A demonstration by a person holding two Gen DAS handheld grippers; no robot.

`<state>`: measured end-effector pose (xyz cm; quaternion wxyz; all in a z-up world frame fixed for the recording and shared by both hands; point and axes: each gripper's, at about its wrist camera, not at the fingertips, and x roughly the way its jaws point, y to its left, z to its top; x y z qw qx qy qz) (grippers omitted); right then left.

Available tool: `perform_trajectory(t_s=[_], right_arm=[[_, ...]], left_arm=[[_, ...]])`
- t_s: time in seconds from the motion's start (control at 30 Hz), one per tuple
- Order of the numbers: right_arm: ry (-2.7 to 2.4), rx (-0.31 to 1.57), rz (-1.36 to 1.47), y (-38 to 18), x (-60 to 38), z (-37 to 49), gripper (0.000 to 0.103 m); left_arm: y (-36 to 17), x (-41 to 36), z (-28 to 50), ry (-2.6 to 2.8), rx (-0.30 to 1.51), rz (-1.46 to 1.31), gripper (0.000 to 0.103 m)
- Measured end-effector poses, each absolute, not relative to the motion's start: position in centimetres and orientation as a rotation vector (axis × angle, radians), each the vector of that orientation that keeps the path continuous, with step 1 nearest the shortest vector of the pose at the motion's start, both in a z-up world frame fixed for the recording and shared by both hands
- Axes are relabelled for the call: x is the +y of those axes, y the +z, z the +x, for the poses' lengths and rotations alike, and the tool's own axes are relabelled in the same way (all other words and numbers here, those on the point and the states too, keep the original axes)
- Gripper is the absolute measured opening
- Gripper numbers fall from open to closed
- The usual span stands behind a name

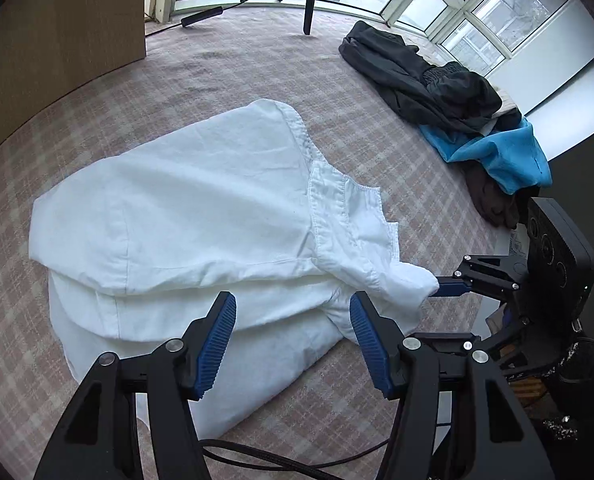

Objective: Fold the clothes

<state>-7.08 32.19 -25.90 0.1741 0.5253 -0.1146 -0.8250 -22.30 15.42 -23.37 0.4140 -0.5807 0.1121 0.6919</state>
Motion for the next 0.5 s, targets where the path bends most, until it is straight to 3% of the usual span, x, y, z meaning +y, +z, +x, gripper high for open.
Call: perform_trajectory(t_s=[0.13, 0.17, 0.2, 0.5], right_arm=[[-2.264, -0.339, 1.400, -23.5, 31.9, -6.9, 0.023], [-2.256, -0.343, 1.380, -22.7, 32.0, -6.8, 0.013], [-2.259, -0.343, 1.381, -22.2, 32.2, -7.0, 0.010], [-2.307, -0.265, 1.450, -21.9, 32.5, -7.5, 0.003]], left_arm=[[-24.3, 15.6, -22.8, 1.744, 0.304, -1.466, 0.056], [-24.6, 15.7, -22.9, 1.744, 0.308, -1.466, 0.055], [-24.8, 15.7, -23.0, 1.745, 0.312, -1.467, 0.055], [-21.9, 13.8, -17.6, 1.629, 0.314, -1.295, 0.056]])
